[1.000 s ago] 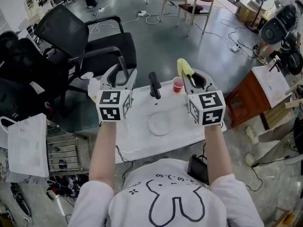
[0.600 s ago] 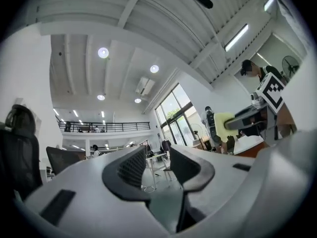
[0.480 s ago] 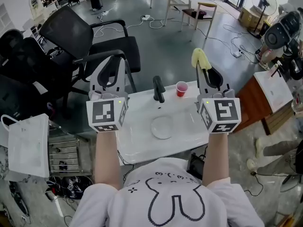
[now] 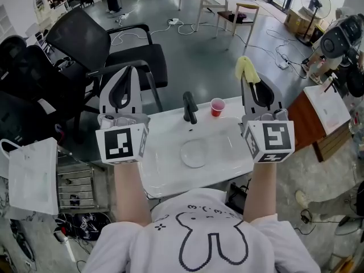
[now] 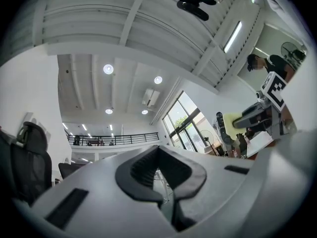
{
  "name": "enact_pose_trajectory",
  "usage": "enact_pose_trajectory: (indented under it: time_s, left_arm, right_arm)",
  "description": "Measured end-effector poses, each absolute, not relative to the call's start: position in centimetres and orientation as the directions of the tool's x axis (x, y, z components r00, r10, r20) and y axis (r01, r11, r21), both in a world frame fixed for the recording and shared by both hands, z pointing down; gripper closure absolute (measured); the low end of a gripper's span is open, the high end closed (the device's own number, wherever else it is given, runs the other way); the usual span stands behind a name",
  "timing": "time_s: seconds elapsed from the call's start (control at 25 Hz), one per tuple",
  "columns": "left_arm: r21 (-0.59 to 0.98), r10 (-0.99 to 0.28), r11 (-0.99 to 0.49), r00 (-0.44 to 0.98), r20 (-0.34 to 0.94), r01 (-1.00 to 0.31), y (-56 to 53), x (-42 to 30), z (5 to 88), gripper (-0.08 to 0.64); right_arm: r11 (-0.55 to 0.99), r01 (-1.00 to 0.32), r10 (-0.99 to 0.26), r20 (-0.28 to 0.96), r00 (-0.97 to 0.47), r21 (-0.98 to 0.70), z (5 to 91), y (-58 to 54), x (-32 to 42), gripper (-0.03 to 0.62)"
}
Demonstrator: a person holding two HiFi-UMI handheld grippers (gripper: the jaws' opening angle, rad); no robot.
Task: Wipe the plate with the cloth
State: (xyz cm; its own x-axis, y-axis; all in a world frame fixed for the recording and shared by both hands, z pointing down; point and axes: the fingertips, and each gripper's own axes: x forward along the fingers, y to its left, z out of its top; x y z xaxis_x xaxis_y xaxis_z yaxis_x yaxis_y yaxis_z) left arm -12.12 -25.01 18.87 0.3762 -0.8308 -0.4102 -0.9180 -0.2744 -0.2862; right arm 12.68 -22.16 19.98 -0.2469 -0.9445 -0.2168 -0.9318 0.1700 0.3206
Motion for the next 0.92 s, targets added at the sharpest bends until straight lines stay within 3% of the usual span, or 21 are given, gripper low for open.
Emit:
enact_pose_trajectory:
  time_s: [0.92]
  left_arm:
    - [-0.371,-0.840,-0.254,0.394,-0.373,-0.893,-24.76,-11.45,18.98,0.551]
  right_arm:
    - [0.171,-0.930,-0.941,-0.226,-0.252,0.326,20.38,-21.74,11.97,0.541]
